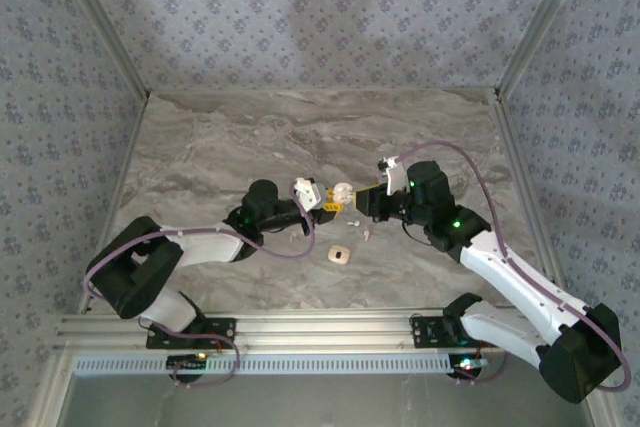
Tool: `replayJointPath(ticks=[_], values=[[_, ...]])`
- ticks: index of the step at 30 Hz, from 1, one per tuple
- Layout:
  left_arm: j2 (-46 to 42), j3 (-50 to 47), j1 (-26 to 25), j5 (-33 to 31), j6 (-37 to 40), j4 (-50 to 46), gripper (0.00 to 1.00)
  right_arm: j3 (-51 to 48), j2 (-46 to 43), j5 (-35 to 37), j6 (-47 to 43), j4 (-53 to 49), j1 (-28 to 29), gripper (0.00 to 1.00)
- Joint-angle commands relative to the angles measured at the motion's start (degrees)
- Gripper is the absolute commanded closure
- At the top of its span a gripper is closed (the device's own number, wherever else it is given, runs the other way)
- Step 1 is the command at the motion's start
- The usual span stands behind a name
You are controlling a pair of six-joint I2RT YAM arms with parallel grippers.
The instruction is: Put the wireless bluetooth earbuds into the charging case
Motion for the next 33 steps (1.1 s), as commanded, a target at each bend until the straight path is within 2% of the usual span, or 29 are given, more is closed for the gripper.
replayJointPath(ticks=[1, 10, 25, 33], values=[[-1.29, 1.70, -0.47, 1.21, 0.65, 0.44, 0.90, 2.78, 0.26, -0.90, -1.54, -0.91, 0.15, 0.76], [-1.83, 1.70, -0.55, 1.66, 1.99, -0.68, 0.90, 4.01, 1.54, -4.65, -2.11, -2.55, -0.60, 0.77], [-3.18, 1.52, -0.69, 1.91, 5.37, -4.04, 0.90, 9.45, 2.32, -13.04, -7.30, -14.11, -5.80, 0.77], [-3.44, 1.52, -0.65, 1.92, 5.57, -4.22, 0.90, 10.62, 4.76, -15.00, -7.91, -14.63, -6.25, 0.77]])
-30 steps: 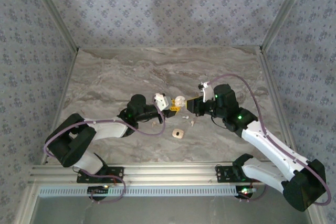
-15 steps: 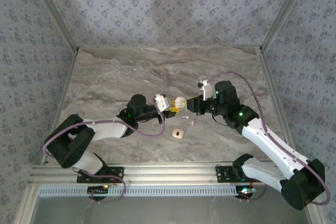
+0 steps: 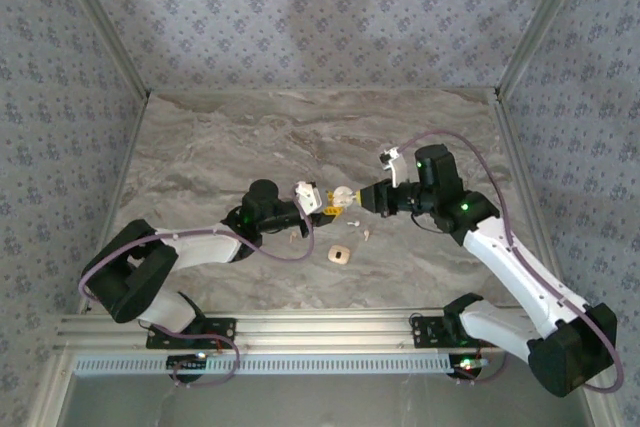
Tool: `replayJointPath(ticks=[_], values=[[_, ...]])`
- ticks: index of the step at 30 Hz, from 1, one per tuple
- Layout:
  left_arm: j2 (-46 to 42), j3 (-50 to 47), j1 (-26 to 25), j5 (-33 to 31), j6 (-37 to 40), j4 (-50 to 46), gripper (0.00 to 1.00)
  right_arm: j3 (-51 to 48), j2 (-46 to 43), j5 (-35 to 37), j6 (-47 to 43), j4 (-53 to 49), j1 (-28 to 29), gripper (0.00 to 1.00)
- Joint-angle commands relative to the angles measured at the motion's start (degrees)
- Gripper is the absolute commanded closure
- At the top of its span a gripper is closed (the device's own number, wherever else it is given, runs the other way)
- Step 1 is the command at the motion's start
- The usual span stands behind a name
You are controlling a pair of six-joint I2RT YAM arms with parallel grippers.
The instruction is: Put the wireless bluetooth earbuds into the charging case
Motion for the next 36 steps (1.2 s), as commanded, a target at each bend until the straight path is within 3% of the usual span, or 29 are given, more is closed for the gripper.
replayJointPath(ticks=[1, 36], values=[[-1.79, 1.48, -0.54, 1.39, 1.04, 0.20, 0.90, 2.23, 1.38, -2.46, -1.66, -2.11, -0.36, 0.77], [-3.47, 1.45, -0.78, 1.83, 1.53, -0.95, 0.90, 5.41, 7.31, -5.72, -4.91, -4.70, -0.96, 0.78]])
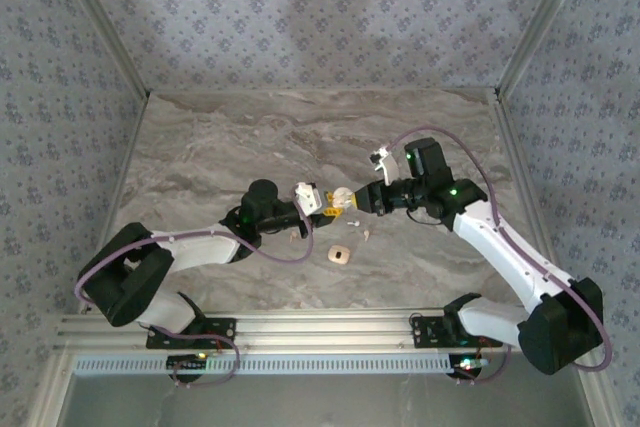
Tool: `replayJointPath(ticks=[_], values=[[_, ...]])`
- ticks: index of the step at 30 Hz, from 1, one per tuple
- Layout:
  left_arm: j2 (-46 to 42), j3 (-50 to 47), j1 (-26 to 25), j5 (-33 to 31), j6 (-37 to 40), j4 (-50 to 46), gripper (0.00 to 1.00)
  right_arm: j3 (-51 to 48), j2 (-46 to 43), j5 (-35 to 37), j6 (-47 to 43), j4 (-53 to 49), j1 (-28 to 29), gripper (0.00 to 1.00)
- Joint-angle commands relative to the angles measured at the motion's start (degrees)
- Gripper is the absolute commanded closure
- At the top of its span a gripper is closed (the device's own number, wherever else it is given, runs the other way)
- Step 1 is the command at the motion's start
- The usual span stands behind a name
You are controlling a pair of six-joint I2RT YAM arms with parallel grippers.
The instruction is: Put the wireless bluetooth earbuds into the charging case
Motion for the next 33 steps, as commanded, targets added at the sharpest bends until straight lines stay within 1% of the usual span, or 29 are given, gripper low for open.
replayJointPath(ticks=[1, 5, 10, 12, 14, 18, 21, 26, 28, 33], values=[[-2.13, 1.45, -0.46, 1.77, 1.00, 0.65, 0.90, 2.26, 0.78, -1.24, -1.29, -1.10, -0.30, 0.78], [-2.25, 1.43, -0.66, 1.77, 1.09, 0.64, 0.90, 2.67, 1.78, -1.20, -1.30, -0.92, -0.29, 0.78], [-2.76, 1.43, -0.69, 1.63, 1.09, 0.51, 0.90, 2.61, 2.01, -0.23, -1.54, -1.65, -0.14, 0.74], [-2.91, 1.43, -0.62, 1.58, 1.09, 0.32, 0.90, 2.70, 1.58, 0.57, -1.46, -1.66, -0.23, 0.70], [-2.93, 1.36, -0.62, 1.42, 1.01, 0.15, 0.90, 2.68, 0.78, 1.37, -1.38, -1.36, -0.35, 0.63], [-2.99, 1.18, -0.68, 1.07, 0.84, 0.12, 0.90, 2.80, -1.70, 2.25, -1.03, -1.47, -0.77, 0.54], [-2.98, 1.25, -0.62, 0.89, 0.95, -0.10, 0.89, 2.72, -3.86, 2.22, -0.77, -1.85, -1.16, 0.51], [-3.29, 1.61, -0.64, 0.80, 1.71, -1.11, 0.89, 1.23, -7.11, 1.22, 1.27, -0.51, -1.90, 0.50], [-3.26, 1.55, -0.67, 0.64, 1.62, -1.03, 0.90, 0.35, -7.67, 1.22, 1.95, -0.40, -1.98, 0.53], [-3.23, 1.39, -0.62, 0.54, 1.27, -0.67, 0.90, -1.49, -7.08, 0.52, 3.50, -0.21, -1.64, 0.61]])
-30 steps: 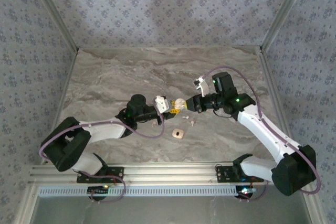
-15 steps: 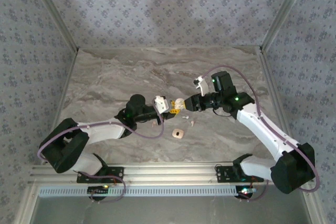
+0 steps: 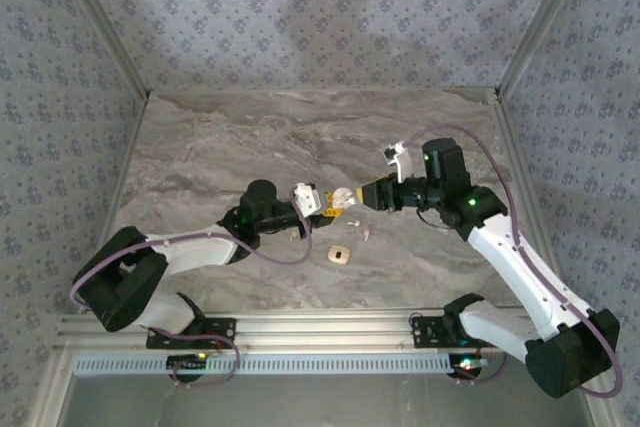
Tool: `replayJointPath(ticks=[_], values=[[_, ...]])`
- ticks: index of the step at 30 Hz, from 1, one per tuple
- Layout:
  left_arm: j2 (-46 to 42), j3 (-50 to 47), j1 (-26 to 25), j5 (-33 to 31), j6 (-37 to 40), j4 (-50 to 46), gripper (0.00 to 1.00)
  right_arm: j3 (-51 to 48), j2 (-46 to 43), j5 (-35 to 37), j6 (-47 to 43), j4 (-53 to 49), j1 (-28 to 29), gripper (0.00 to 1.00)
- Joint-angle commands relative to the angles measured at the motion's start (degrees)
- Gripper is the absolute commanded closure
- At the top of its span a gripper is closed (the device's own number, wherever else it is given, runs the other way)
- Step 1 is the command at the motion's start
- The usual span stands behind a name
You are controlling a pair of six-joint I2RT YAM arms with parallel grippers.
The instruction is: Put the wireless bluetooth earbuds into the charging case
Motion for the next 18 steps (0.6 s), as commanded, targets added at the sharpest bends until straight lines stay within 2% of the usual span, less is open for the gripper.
replayJointPath(ticks=[1, 18], values=[[-1.30, 1.43, -0.36, 0.41, 0.66, 0.90, 0.90, -1.61, 0.55, -0.97, 1.71, 0.03, 0.38, 0.62], [-1.09, 2.18, -0.36, 0.32, 1.04, 0.54, 0.90, -2.40, 4.48, -1.33, 1.27, 1.23, 1.39, 0.69]])
